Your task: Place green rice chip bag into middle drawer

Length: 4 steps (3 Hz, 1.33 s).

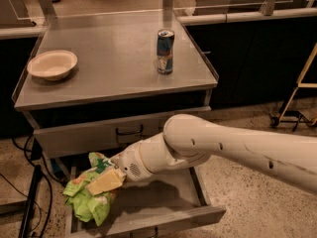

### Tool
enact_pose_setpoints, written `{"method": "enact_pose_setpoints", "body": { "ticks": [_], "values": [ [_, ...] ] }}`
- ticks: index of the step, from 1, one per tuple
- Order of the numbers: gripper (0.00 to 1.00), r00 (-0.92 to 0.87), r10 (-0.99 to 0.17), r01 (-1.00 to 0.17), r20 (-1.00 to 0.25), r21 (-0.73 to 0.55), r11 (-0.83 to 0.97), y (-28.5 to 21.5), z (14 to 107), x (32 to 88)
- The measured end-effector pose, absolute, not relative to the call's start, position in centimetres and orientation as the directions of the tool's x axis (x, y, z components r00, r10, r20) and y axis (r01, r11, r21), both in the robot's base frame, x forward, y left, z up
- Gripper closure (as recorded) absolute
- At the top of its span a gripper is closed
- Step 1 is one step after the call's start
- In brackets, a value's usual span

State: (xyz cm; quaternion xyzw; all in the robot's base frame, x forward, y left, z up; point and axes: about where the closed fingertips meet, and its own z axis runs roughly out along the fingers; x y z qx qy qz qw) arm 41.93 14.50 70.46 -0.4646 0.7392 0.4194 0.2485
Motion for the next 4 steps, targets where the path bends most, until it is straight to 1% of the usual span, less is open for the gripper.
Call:
{"method": "enact_pose_setpoints", "body": {
  "ticks": [1, 2, 3, 4],
  "values": [
    [1.00, -0.534, -0.458, -0.845, -0.711, 0.445, 0.296, 14.5, 64.4, 42.0],
    [1.00, -0.579, -0.443, -0.815, -0.684, 0.466, 0.345, 14.2, 61.3, 42.4],
    [1.00, -0.580, -0.441, -0.814, -0.685, 0.465, 0.348, 14.2, 61.2, 42.5],
    [1.00, -0.607, -0.444, -0.794, -0.659, 0.483, 0.370, 14.3, 59.6, 43.1]
  ]
}}
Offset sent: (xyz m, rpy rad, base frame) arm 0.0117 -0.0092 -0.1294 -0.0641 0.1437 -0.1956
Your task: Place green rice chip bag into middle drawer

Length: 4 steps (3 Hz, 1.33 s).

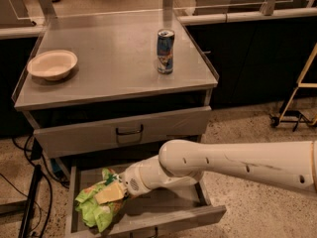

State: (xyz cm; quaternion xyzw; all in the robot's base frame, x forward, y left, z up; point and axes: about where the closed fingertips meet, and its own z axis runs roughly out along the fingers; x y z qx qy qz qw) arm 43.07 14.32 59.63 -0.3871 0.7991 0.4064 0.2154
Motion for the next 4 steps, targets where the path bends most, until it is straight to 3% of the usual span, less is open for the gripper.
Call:
{"method": "enact_pose_setpoints", "body": {
  "ticks": [4],
  "values": [
    [1.00, -0.742, -0.375, -0.667, -0.555, 0.557, 0.495, 11.8, 52.1, 47.5]
  ]
}}
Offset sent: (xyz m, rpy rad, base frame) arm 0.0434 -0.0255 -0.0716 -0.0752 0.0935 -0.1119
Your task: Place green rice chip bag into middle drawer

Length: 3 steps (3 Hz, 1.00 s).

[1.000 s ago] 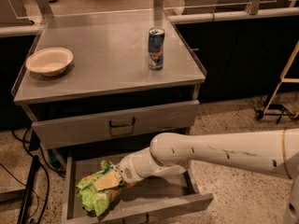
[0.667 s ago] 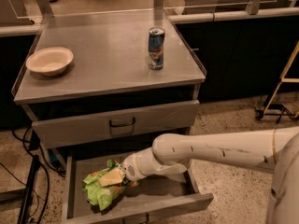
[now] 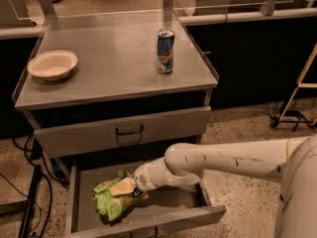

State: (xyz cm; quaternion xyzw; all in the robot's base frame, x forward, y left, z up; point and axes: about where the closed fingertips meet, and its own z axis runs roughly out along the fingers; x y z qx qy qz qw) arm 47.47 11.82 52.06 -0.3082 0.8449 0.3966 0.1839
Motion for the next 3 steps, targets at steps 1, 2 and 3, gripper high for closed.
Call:
{"method": "enact_pose_setpoints", "body": {
  "ticks": [1, 2, 3],
  "values": [
    [1.00, -0.764, -0.366, -0.642, -0.531, 0.567, 0.516, 10.8, 51.1, 48.1],
    [1.00, -0.778, -0.369, -0.626, -0.509, 0.572, 0.531, 10.3, 50.3, 48.7],
    [1.00, -0.795, -0.366, -0.604, -0.485, 0.567, 0.560, 9.4, 49.4, 49.5]
  ]
}}
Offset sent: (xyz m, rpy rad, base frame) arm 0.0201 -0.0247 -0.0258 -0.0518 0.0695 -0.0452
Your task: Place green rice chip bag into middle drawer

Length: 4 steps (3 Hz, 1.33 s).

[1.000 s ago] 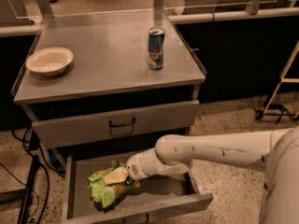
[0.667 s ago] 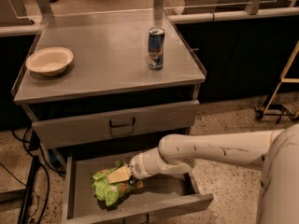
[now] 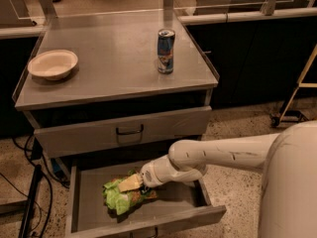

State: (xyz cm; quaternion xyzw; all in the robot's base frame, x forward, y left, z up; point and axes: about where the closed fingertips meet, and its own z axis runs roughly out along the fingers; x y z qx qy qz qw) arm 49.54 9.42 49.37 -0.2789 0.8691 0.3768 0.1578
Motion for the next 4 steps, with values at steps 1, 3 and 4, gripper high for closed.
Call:
{"method": "enact_pose_setpoints", "body": {
  "ticks": [1, 3, 4],
  "values": [
    [1.00, -0.821, -0.348, -0.567, -0.453, 0.570, 0.595, 8.7, 47.6, 50.2],
    [1.00, -0.861, -0.298, -0.499, -0.413, 0.568, 0.654, 8.3, 44.7, 51.4],
    [1.00, -0.873, -0.280, -0.473, -0.399, 0.556, 0.683, 8.1, 44.1, 51.8]
  ]
}}
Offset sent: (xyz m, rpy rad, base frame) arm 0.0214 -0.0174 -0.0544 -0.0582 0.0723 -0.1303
